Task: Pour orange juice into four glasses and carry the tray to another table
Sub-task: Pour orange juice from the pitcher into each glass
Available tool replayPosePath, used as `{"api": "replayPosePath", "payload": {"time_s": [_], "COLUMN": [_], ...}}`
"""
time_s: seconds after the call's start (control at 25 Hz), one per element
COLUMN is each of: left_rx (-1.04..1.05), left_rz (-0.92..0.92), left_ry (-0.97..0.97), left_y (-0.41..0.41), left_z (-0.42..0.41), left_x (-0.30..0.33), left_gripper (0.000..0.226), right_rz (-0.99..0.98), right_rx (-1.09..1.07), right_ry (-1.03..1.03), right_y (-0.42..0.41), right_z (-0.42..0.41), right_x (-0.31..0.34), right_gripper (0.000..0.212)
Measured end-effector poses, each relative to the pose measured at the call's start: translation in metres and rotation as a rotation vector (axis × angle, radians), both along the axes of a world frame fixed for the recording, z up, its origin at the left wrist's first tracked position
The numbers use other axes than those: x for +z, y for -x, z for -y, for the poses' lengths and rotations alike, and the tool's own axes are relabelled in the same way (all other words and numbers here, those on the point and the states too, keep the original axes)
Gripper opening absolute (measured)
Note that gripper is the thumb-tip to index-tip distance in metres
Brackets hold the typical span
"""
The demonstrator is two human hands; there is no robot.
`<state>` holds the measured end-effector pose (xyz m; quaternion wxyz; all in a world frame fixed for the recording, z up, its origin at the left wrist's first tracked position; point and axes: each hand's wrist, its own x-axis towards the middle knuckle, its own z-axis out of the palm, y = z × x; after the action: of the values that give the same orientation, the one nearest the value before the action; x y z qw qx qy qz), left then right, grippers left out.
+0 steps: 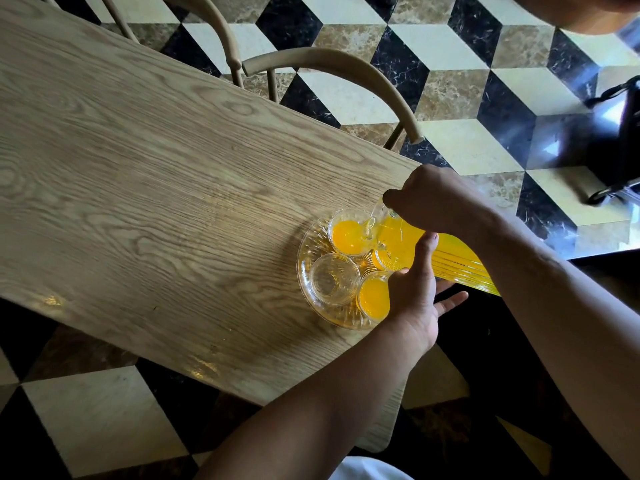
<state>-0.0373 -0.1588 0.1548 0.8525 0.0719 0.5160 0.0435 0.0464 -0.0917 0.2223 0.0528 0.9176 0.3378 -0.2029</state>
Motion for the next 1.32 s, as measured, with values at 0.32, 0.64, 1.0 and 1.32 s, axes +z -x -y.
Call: {"api": "replayPosePath", "payload": {"time_s": [0.32,0.64,1.0,1.32], "left_rx": [-0.029,-0.053,-0.027,-0.021], "left_rz": [0.017,0.043,0.074,0.063], "left_ry": [-0.015,-0.055,-0.119,-0.123], "left_y": [0.003,0.007,0.012,0.030], "left_z": [-0.003,-0.007,-0.004,0.007], "left_x": [0.001,0.007,0.012,0.014], "left_gripper": [0.046,0.056,0.075,0.071], "right_rz": [-0.023,-0.118,-0.129,-0.169], "right_rx": [-0.004,-0.047,-0.071,-0.094], "right_ry": [-0.030,-0.120,-0.148,-0.165], "right_y": [0.001,-0.001,0.005,0.023], "right_z": [0.000,0.008,0.014,0.030], "right_x": [0.001,0.004,0.015,0.027], "right_gripper": [0.043,0.043,0.045,0.047]}}
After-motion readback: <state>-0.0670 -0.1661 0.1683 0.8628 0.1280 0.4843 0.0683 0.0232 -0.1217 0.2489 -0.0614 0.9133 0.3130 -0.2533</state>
